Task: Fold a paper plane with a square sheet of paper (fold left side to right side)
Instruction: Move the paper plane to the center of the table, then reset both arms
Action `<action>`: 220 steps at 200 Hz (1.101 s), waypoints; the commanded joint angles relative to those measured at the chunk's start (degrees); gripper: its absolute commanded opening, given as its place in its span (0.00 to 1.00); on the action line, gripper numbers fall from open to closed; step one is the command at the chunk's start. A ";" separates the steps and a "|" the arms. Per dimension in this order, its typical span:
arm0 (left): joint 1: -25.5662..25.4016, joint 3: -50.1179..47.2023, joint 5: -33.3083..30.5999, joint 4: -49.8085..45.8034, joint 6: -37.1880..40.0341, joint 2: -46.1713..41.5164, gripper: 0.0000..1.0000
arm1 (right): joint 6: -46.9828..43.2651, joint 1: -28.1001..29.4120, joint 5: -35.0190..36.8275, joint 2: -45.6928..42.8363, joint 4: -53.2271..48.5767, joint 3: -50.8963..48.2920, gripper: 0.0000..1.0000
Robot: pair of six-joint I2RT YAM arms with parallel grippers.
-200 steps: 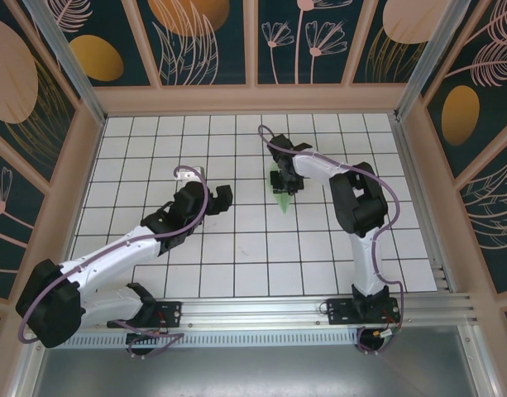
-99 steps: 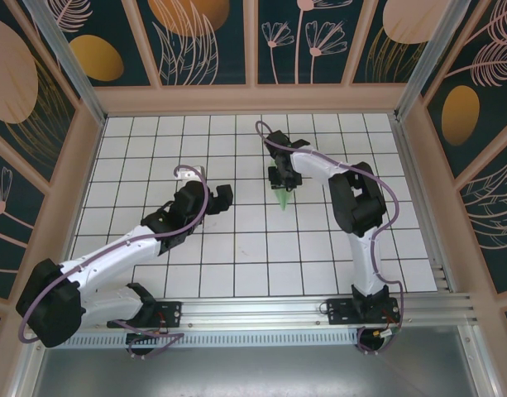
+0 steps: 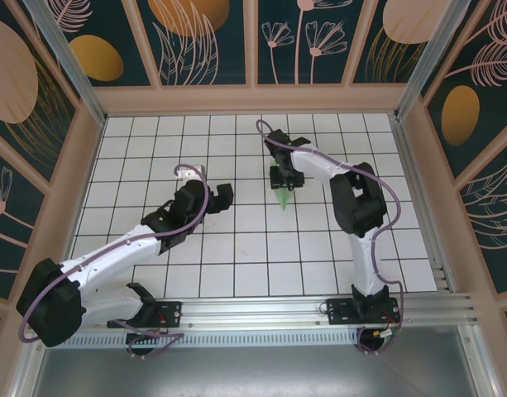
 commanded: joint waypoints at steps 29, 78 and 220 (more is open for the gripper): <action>-0.06 4.00 -5.13 1.68 3.11 -0.39 0.99 | -1.15 1.02 0.61 -17.05 1.46 -3.60 0.61; 3.76 0.95 -13.89 9.84 14.21 -6.41 0.99 | -5.20 -2.99 6.76 -36.27 17.06 -21.40 0.69; 24.04 -23.52 -23.36 50.93 32.20 -2.13 0.99 | -13.45 -31.25 1.90 -61.60 81.16 -77.62 0.99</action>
